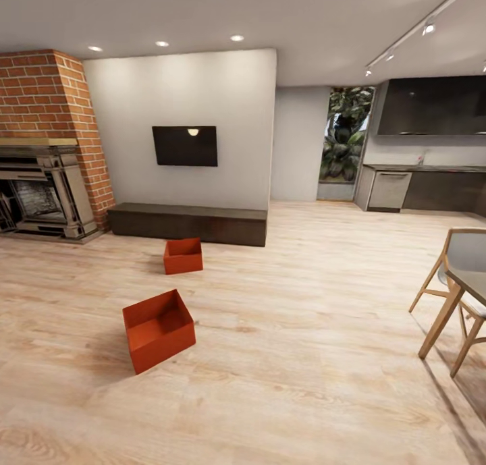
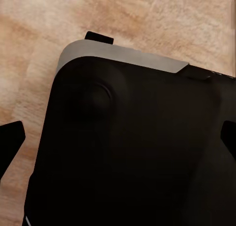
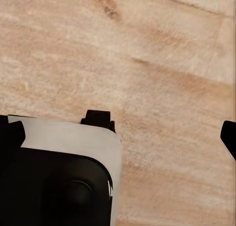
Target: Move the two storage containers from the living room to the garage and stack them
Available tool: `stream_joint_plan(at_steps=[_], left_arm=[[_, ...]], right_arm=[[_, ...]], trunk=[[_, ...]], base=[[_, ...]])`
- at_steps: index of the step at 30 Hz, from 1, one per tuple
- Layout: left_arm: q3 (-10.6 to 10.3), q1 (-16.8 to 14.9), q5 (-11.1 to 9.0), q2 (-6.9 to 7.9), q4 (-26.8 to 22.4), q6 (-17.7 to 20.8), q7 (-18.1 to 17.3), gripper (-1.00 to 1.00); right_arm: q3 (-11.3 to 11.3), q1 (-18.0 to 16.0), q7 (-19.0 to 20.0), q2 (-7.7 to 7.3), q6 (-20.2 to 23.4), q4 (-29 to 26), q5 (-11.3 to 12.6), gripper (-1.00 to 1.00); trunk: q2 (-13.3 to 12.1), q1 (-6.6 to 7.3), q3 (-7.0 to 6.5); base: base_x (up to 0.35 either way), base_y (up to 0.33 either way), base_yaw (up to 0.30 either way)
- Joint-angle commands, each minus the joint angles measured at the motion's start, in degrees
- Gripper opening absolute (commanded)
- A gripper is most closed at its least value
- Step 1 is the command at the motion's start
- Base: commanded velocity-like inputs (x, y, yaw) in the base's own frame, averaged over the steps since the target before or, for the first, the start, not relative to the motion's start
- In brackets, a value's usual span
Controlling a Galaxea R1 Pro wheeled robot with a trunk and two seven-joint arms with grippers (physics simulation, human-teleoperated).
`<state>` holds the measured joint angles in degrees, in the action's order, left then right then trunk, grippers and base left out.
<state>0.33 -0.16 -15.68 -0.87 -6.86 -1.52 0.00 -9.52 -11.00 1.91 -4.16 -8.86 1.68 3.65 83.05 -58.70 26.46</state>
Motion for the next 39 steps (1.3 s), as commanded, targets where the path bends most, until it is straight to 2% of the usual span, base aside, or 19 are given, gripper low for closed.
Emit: stream_joint_plan(at_steps=[1,10,32,34,39], left_arm=[[0.0,0.0,-0.3,-0.01,0.0,-0.1,0.0,1.00],[0.1,0.0,-0.3,-0.15,0.0,-0.2,0.0,1.00],[0.2,0.0,-0.3,-0.19,0.0,-0.3,0.0,1.00],[0.2,0.0,-0.3,-0.12,0.0,-0.3,0.0,1.00],[0.2,0.0,-0.3,-0.10,0.0,-0.3,0.0,1.00]], right_arm=[[-0.4,-0.1,0.2,0.00,-0.4,0.2,0.4,1.00],[-0.4,-0.1,0.3,-0.04,-1.0,0.2,0.5,1.00],[-0.4,-0.1,0.1,-0.02,-1.2,0.2,0.4,1.00],[-0.6,-0.1,0.1,-0.50,-1.2,0.2,0.0,1.00],[-0.7,-0.1,0.1,-0.64,-1.2,0.1,0.0,1.00]], trunk=[[0.0,-0.03,0.05],[0.0,-0.03,0.05],[0.0,-0.03,0.05],[0.0,-0.03,0.05],[0.0,-0.03,0.05]], base=[[0.322,0.000,0.000],[0.322,0.000,0.098],[0.245,0.000,0.267],[0.200,-0.015,0.276],[0.206,-0.075,0.276]])
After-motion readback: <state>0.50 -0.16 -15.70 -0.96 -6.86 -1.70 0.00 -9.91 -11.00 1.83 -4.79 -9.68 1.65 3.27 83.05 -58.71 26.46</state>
